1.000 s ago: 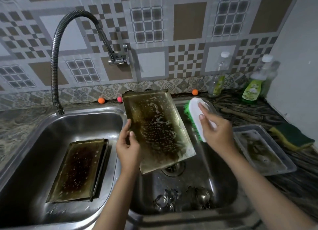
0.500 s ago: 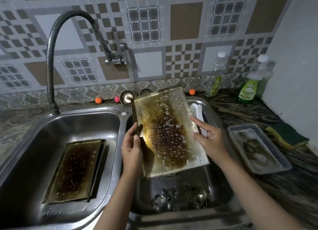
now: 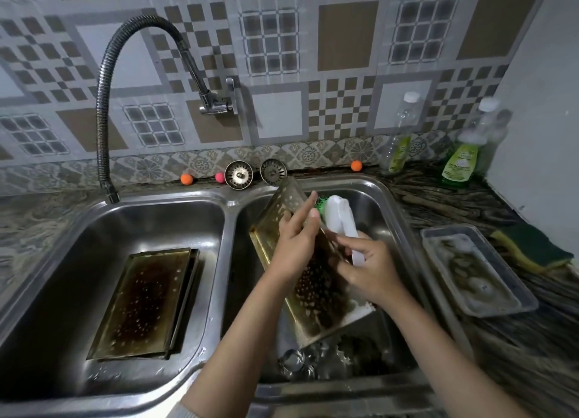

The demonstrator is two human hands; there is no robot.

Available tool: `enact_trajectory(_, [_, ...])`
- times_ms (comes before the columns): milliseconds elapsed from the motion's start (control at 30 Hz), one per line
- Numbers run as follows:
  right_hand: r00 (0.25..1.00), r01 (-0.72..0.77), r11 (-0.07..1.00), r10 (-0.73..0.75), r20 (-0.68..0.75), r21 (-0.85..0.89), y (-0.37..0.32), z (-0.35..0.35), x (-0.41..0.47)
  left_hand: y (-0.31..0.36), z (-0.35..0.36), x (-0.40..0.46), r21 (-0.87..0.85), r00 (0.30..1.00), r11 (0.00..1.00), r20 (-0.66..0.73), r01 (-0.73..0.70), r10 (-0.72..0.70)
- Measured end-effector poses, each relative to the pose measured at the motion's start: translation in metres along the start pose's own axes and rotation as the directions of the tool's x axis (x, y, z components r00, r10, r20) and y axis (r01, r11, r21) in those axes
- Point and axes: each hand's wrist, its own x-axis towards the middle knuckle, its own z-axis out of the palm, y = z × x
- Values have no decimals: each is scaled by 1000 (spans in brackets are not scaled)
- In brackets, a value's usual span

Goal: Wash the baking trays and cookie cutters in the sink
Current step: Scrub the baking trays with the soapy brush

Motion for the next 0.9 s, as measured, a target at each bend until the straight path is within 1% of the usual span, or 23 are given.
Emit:
enact_trajectory(67, [999,-9,1000,8,45,22,-2,-1,-3,1,-1,-1,-20,997,996,-6,81,-82])
enact_trajectory(133, [996,-27,999,23,91,37,-2,-1,-4,-5,-4,2,-82,991,989,-32,125,-128])
enact_trajectory(233, [991,-47,999,43,128,27,1,0,-3,-8,-3,3,-140,988,986,-111,95,-111])
enact_trajectory(367, [992,-55,998,55,111,-8,4,3,-4,-3,-5,6,-145,972,987,-213,68,-98])
enact_trajectory(500, [991,-76,997,76,106,0,6,7,-9,-6,-8,10,-233,932,970,-330,73,-149])
enact_trajectory(600, [991,-58,998,56,121,14,4,9,-11,-8,-8,10,-280,914,958,-370,62,-168])
enact_trajectory(767, [989,-5,1000,9,148,-29,0,12,-9,-14,-9,12,-226,894,973,-426,47,-142])
enact_trajectory(900, [988,18,1000,-14,155,-21,-1,12,-7,-16,-10,13,-196,878,980,-463,32,-122])
